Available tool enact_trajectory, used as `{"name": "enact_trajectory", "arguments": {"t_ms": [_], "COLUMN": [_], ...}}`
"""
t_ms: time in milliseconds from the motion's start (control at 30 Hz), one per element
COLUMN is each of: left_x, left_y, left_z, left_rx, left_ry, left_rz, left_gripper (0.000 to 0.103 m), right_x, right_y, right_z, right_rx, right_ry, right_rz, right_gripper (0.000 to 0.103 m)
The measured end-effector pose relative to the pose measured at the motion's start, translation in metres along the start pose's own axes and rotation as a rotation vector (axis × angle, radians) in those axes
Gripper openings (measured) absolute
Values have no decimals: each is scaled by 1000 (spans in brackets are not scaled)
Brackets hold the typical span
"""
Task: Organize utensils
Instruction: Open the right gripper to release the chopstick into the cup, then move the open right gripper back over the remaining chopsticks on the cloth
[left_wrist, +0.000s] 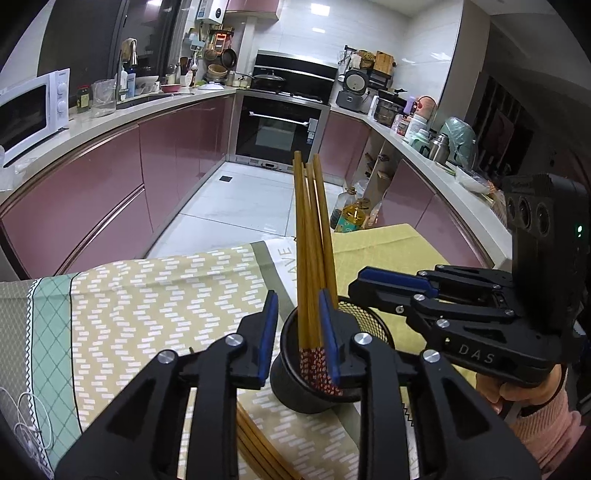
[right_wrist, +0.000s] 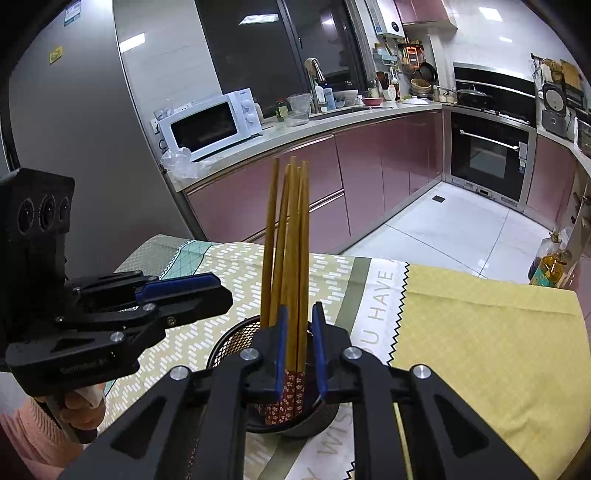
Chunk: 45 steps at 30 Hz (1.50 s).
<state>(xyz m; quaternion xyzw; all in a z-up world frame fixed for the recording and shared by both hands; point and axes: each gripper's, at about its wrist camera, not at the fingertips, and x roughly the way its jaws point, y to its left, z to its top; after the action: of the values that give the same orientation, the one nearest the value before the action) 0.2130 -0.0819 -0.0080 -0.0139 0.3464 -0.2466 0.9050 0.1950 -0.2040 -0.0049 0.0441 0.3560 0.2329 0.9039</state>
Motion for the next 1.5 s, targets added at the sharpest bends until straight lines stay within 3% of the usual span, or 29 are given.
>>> {"name": "enact_trajectory", "arguments": {"t_ms": [67, 200, 333, 400, 567, 633, 767, 1100, 1500], "left_x": [-3, -17, -39, -50, -74, -80, -87, -76, -68], "left_y": [-1, -4, -5, -4, 0, 5, 16, 29, 34], "left_z": [-4, -14, -24, -30, -47, -59, -76, -113, -136], "left_rx": [1, 12, 22, 31, 41, 22, -11, -27, -61], "left_ry": [-6, -40, -83, -99, -139, -147, -146, -53, 13], "left_rz": [5, 35, 72, 98, 166, 189, 217, 308, 325], "left_gripper": [31, 36, 63, 64, 92, 98, 98, 98, 97], "right_x": [-2, -12, -29, -40, -59, -60, -49, 5, 25], "right_y": [1, 5, 11, 14, 34, 42, 57, 61, 67], "right_z": [-2, -8, -12, -17, -32, -41, -63, -96, -111], "right_rx": [-3, -11, -20, -37, -101, -133, -162, -72, -64], "right_ry": [-7, -34, -68, -90, -128, -122, -72, 98, 148], "right_rz": [8, 25, 51, 68, 128, 149, 175, 156, 117], "right_gripper": [16, 29, 31, 38, 48, 50, 59, 59, 59]}}
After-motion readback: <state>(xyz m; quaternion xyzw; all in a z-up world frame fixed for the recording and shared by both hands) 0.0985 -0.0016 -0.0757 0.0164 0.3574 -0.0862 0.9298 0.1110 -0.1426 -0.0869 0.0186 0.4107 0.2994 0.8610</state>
